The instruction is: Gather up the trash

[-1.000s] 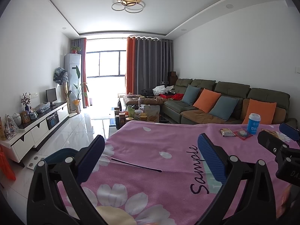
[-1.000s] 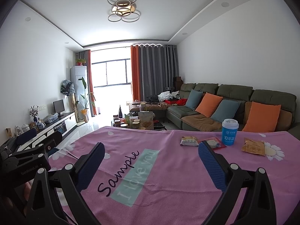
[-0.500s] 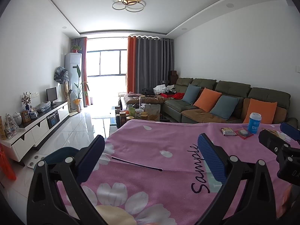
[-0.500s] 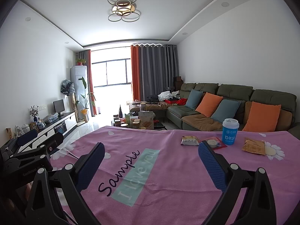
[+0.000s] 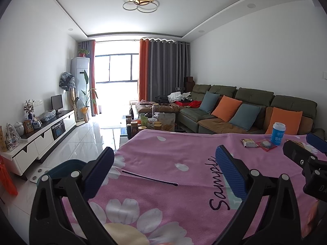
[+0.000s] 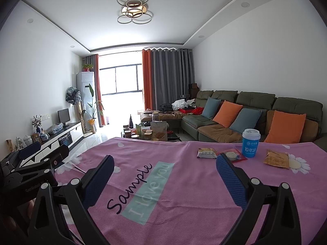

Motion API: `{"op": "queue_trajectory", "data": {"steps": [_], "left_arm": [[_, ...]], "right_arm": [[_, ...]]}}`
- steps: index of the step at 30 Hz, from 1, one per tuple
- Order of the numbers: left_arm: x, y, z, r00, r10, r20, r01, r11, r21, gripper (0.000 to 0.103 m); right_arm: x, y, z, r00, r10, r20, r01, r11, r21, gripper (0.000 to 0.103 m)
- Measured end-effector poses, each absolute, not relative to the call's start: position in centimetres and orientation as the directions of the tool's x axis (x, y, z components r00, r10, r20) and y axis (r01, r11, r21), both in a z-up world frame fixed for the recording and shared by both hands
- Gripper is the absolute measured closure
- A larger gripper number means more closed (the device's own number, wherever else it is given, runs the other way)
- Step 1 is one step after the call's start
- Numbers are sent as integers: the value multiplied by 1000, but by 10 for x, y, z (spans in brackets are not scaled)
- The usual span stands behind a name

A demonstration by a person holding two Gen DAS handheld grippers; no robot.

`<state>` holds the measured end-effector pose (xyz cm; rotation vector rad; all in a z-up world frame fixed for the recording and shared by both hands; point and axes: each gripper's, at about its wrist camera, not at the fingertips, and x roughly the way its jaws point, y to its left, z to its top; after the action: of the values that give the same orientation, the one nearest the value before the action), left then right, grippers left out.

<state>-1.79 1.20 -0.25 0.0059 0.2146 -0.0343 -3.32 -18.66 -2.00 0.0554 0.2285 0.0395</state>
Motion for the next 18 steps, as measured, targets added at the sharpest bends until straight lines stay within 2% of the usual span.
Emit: {"op": "queue_trajectory", "data": {"steps": [18], "left_arm": [[-20, 13, -5, 977, -27, -209, 29, 1000, 7, 5]], "right_arm": [[-33, -187, -20, 973, 44, -225, -32, 998, 59, 7]]}}
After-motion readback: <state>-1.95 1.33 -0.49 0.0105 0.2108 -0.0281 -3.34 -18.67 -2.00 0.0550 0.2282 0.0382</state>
